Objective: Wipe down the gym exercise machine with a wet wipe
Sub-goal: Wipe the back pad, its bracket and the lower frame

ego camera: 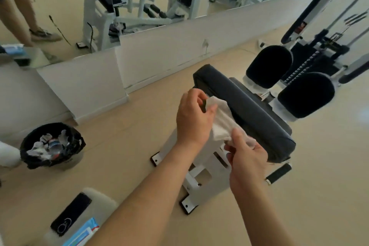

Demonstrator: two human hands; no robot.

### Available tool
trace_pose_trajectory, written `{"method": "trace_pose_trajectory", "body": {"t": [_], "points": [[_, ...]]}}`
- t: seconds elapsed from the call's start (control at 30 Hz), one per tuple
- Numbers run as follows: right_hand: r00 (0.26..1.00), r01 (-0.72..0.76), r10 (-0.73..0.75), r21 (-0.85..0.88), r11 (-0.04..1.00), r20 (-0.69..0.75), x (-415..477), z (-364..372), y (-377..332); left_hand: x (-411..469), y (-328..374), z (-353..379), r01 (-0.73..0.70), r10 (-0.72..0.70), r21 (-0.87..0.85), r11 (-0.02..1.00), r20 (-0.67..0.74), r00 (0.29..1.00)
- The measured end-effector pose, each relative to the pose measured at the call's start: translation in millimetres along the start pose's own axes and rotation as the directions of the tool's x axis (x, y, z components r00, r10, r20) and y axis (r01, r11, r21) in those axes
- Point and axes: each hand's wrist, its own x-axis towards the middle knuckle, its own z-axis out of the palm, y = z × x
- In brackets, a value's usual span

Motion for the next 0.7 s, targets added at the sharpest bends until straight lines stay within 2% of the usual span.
{"method": "trace_pose_trajectory", "body": {"t": [0.03,0.07,0.1,0.13,0.23,0.3,0.33,0.37,0.4,0.47,0.53,0.6,0.67,0.7], "points": [[1.000,0.013,-0.013,-0.009,1.000,-0.017,3.2,5.0,0.7,2.4,-0.7,0.1,-0.113,0.119,0.098,0.989,-0.059,0.991],[0.999,0.024,-0.024,-0.012,1.000,-0.022,6.1,9.6,0.9,0.9,-1.7,2.1,-0.252,0.265,0.171,0.952,-0.058,0.963],[0.999,0.032,-0.032,0.000,0.999,-0.026,9.2,13.4,1.5,-3.7,-1.7,6.4,-0.374,0.381,0.205,0.904,0.004,0.924],[0.999,0.036,-0.035,0.022,0.999,-0.028,12.3,15.5,2.9,-9.8,-5.2,14.3,-0.445,0.436,0.208,0.871,0.091,0.895],[0.997,0.067,-0.068,-0.008,0.998,-0.021,15.6,14.1,5.0,-32.1,-26.2,36.8,-0.460,0.381,0.266,0.847,0.299,0.875],[0.982,0.186,-0.186,-0.186,0.965,0.014,15.1,7.0,8.8,-37.4,-39.5,47.3,-0.474,0.368,0.331,0.816,0.335,0.867],[0.958,0.281,-0.285,-0.323,0.904,0.037,11.4,2.0,11.7,-37.9,-39.1,49.6,-0.447,0.345,0.328,0.832,0.324,0.881],[0.915,0.384,-0.396,-0.462,0.799,0.076,6.5,-2.3,14.6,-37.5,-35.3,49.8,-0.405,0.314,0.317,0.858,0.302,0.900],[0.851,0.479,-0.509,-0.588,0.652,0.129,2.0,-5.8,16.3,-36.2,-31.2,50.3,-0.367,0.284,0.318,0.874,0.277,0.918],[0.682,0.639,-0.662,-0.693,0.333,0.310,-2.6,-12.1,19.6,-30.8,-24.3,56.0,-0.284,0.201,0.317,0.905,0.270,0.942],[0.586,0.722,-0.652,-0.675,0.151,0.482,-0.1,-11.0,19.2,-19.7,-19.9,58.1,-0.151,0.078,0.235,0.960,0.295,0.952],[0.561,0.761,-0.580,-0.644,0.079,0.591,7.7,-2.7,13.6,-6.9,-20.8,54.4,0.111,-0.109,0.011,0.994,0.310,0.944],[0.594,0.743,-0.465,-0.669,0.005,0.656,12.3,11.7,6.3,2.7,-25.3,45.8,0.393,-0.297,-0.208,0.896,0.377,0.877],[0.610,0.725,-0.403,-0.686,-0.061,0.682,13.7,19.1,2.6,7.6,-28.7,42.3,0.483,-0.360,-0.275,0.831,0.396,0.845]]}}
